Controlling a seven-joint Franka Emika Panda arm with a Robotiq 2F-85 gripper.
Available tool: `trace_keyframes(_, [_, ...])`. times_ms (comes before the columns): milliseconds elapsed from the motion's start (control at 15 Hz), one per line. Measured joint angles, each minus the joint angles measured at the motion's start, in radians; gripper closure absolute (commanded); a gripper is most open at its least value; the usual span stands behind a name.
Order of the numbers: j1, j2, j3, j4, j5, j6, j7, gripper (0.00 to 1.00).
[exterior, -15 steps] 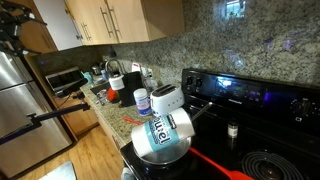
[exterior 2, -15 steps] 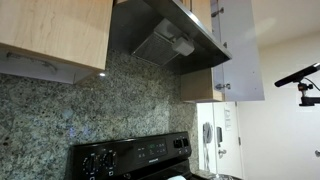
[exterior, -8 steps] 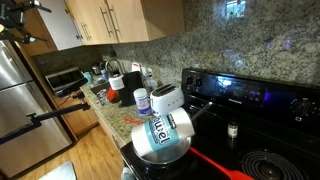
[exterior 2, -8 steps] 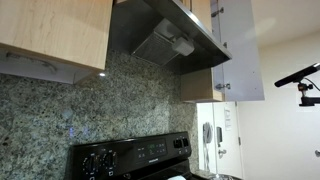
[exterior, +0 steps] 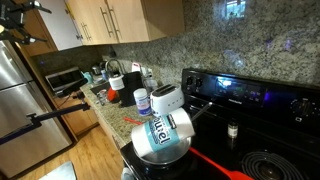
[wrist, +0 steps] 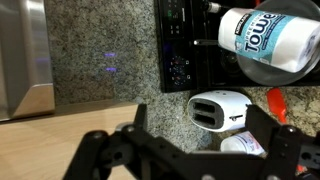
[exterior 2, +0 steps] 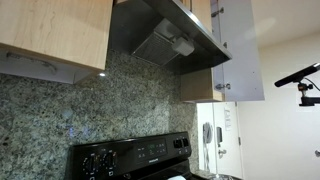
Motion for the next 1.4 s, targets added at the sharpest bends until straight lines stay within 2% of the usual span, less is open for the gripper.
trace_keyframes(467, [0.000,0.001,0.002,0.002,0.000,0.000,0.000,0.00])
trace_keyframes(733, [0.001,0.024,0.026,0.068,-0.023,0.020,-0.066,0.00])
trace_keyframes(1000, [0.000,0.074,0.038,0.167,-0.103,0.156,-0.099,0.00])
trace_keyframes(1400, [-0.033,0.093,-0.008,0.220,-0.263,0.421,-0.090,0.00])
